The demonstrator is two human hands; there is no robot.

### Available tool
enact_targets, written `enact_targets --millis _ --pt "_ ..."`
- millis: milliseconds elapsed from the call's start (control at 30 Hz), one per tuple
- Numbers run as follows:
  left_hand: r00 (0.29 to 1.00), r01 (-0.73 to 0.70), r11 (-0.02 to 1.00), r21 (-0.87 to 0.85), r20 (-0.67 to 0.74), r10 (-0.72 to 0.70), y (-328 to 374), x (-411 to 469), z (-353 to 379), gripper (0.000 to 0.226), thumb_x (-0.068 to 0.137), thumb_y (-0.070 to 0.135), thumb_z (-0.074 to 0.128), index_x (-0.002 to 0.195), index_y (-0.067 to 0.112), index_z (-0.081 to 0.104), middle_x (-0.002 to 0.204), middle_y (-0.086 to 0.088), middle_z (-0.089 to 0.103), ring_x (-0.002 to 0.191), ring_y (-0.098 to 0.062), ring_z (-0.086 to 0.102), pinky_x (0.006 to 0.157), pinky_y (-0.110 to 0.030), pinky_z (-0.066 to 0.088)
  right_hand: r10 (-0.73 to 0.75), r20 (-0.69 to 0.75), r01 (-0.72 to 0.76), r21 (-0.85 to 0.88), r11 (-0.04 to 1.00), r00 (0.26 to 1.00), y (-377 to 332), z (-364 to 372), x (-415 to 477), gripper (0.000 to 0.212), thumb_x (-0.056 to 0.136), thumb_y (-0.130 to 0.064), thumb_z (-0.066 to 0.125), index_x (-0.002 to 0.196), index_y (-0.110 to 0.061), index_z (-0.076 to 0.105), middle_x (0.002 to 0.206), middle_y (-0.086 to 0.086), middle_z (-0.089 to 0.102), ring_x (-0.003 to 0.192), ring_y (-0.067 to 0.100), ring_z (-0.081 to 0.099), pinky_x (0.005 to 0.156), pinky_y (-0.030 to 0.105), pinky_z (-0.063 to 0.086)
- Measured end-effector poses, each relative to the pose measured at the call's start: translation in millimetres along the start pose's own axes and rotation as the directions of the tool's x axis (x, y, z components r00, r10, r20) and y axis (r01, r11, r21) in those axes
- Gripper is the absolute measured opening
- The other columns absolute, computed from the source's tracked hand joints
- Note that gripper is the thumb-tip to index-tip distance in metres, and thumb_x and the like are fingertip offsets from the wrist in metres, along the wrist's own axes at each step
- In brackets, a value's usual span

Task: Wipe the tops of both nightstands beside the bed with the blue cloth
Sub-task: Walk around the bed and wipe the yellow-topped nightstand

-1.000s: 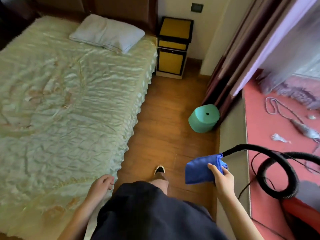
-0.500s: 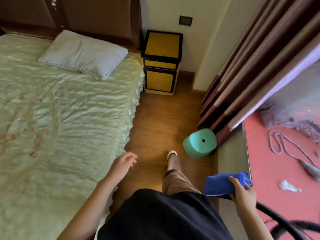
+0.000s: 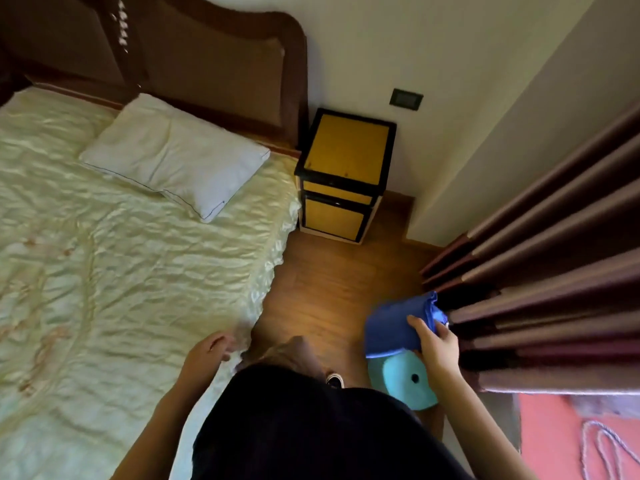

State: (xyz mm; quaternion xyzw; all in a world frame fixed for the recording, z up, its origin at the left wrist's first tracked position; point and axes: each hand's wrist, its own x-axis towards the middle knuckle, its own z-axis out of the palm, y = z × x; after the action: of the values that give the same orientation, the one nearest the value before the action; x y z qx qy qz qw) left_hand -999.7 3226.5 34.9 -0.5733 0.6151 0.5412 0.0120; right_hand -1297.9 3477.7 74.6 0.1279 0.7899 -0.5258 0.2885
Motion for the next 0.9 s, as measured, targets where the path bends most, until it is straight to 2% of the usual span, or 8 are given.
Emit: enact_targets --millis 133,233,367,500,600,700,800,900 --pt "1.000 0.000 1.000 0.016 0.020 0.000 46 67 -11 0.021 0.097 0.013 0.048 0.091 0.008 0.068 0.090 -0.013 0.070 0.080 -0.027 0.064 0.070 -0.032 0.048 0.021 0.009 -0.021 -0.006 1.000 1.000 -51 51 53 0.009 0.081 -0.016 0.073 0.077 -0.020 0.066 0.085 0.008 0.071 0.085 0.030 0.067 0.083 0.046 0.054" --pt "0.997 -0.043 0.998 0.041 0.062 0.040 95 125 -16 0.021 0.096 0.012 0.048 0.089 0.007 0.068 0.087 -0.012 0.070 0.077 -0.023 0.064 0.064 -0.023 0.046 0.046 -0.030 -0.046 -0.003 0.999 0.999 -83 83 90 0.015 0.083 -0.014 0.072 0.072 -0.019 0.062 0.081 0.009 0.066 0.081 0.031 0.062 0.080 0.045 0.052" --pt "0.981 -0.106 0.988 0.116 0.173 0.085 175 202 -22 0.021 0.096 0.013 0.048 0.089 0.005 0.067 0.085 -0.014 0.069 0.073 -0.022 0.061 0.058 -0.013 0.045 0.060 -0.133 -0.067 -0.046 0.997 0.989 -125 119 130 0.010 0.083 -0.018 0.073 0.087 -0.014 0.065 0.095 0.014 0.069 0.091 0.033 0.065 0.090 0.051 0.054" --pt "0.937 -0.226 0.958 0.175 0.307 0.165 260 274 -20 0.022 0.087 0.030 0.047 0.082 0.022 0.067 0.084 -0.006 0.070 0.086 -0.027 0.065 0.080 -0.038 0.051 0.054 -0.165 -0.070 -0.093 0.993 0.985 -174 160 169 0.023 0.082 -0.021 0.075 0.099 -0.010 0.066 0.103 0.015 0.069 0.095 0.033 0.065 0.091 0.052 0.053" --pt "0.922 -0.280 0.940 0.197 0.327 0.206 313 322 -11 0.016 0.093 0.023 0.050 0.099 0.019 0.065 0.097 -0.001 0.068 0.095 -0.024 0.064 0.079 -0.035 0.044 0.051 -0.140 -0.060 -0.057 0.997 0.989 -211 192 205 0.010 0.084 -0.018 0.073 0.087 -0.017 0.065 0.101 0.015 0.069 0.092 0.032 0.065 0.091 0.051 0.053" --pt "0.926 -0.294 0.937 0.190 0.301 0.230 352 374 7 0.038 0.088 0.032 0.052 0.124 0.021 0.056 0.120 -0.001 0.061 0.107 -0.020 0.060 0.086 -0.031 0.043 0.052 -0.080 -0.051 0.024 0.998 0.995 -243 226 247 0.017 0.085 -0.016 0.072 0.100 -0.017 0.064 0.104 0.009 0.068 0.099 0.031 0.066 0.094 0.051 0.053" --pt "0.922 -0.325 0.915 0.239 0.295 0.250 373 440 34 0.044 0.093 0.030 0.054 0.136 0.023 0.048 0.135 -0.002 0.055 0.122 -0.021 0.054 0.097 -0.031 0.041 0.025 -0.032 -0.022 0.096 0.995 0.999 -266 266 305 0.017 0.085 -0.018 0.071 0.101 -0.021 0.065 0.112 0.008 0.069 0.104 0.029 0.066 0.096 0.051 0.052" --pt "0.929 -0.348 0.905 0.245 0.223 0.297 380 512 70 0.049 0.095 0.029 0.053 0.142 0.019 0.041 0.145 -0.004 0.048 0.134 -0.020 0.044 0.105 -0.030 0.033 -0.037 0.049 0.028 0.165 0.986 0.998 -272 304 373 0.015 0.088 -0.019 0.069 0.095 -0.031 0.065 0.108 -0.001 0.069 0.102 0.023 0.066 0.091 0.045 0.054"
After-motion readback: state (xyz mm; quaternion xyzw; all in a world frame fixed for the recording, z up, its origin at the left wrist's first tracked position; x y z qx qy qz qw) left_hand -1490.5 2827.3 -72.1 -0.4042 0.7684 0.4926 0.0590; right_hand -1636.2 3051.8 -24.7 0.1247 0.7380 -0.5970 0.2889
